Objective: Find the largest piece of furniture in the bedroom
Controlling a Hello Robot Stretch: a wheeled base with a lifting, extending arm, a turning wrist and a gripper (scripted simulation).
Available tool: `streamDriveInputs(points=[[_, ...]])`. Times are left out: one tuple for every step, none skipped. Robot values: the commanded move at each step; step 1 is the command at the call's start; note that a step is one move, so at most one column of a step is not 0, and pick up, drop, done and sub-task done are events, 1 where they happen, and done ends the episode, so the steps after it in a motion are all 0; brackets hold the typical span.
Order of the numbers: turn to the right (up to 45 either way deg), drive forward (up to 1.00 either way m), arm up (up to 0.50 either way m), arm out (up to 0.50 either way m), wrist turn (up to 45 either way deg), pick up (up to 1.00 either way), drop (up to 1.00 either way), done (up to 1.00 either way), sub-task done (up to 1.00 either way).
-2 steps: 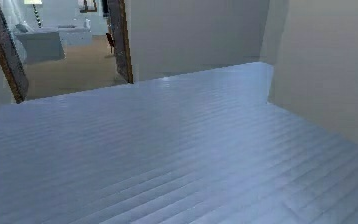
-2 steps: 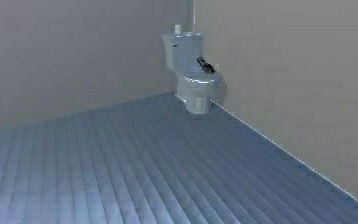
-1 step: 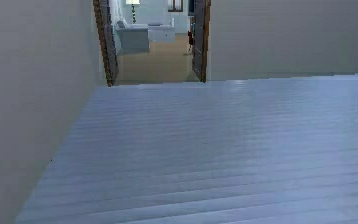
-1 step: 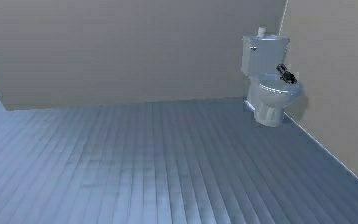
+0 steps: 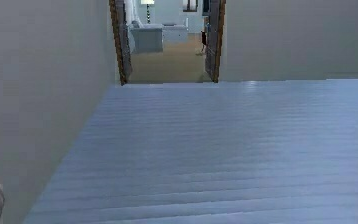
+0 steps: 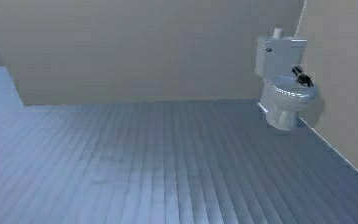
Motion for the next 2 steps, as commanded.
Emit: streamDriveInputs(points=[[0.0, 1.0, 0.0, 0.0, 0.0, 0.0, 0.0, 0.0, 0.0], [0.0, 1.0, 0.0, 0.0, 0.0, 0.0, 0.0, 0.0, 0.0]])
